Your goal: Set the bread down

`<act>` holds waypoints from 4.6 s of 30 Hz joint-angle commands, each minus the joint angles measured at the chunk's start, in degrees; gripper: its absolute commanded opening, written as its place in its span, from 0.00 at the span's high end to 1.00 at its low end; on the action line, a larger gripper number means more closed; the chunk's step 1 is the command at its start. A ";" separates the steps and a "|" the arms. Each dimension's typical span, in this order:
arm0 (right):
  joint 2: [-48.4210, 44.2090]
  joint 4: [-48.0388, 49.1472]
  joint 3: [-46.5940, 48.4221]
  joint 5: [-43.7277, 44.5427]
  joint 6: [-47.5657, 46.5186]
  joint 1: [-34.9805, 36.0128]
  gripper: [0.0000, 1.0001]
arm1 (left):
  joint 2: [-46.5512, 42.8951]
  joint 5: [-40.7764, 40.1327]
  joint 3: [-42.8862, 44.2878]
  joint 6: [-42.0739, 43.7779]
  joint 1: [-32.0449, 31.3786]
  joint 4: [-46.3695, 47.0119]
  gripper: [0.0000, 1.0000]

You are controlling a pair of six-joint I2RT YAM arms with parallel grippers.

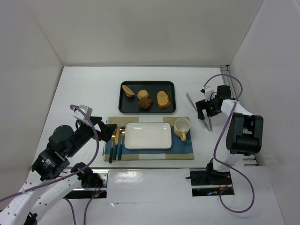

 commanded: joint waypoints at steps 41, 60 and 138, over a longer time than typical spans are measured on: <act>12.72 2.30 5.60 13.14 3.17 5.34 0.15 | -1.80 -0.17 -0.13 0.13 0.31 1.43 0.00; 8.07 1.77 4.54 8.22 3.17 3.76 1.00 | -1.80 -0.17 -0.13 0.13 0.31 1.43 0.00; 7.89 -7.37 25.46 12.52 2.99 46.64 0.39 | 0.31 -2.37 -0.13 -0.40 0.31 1.43 0.00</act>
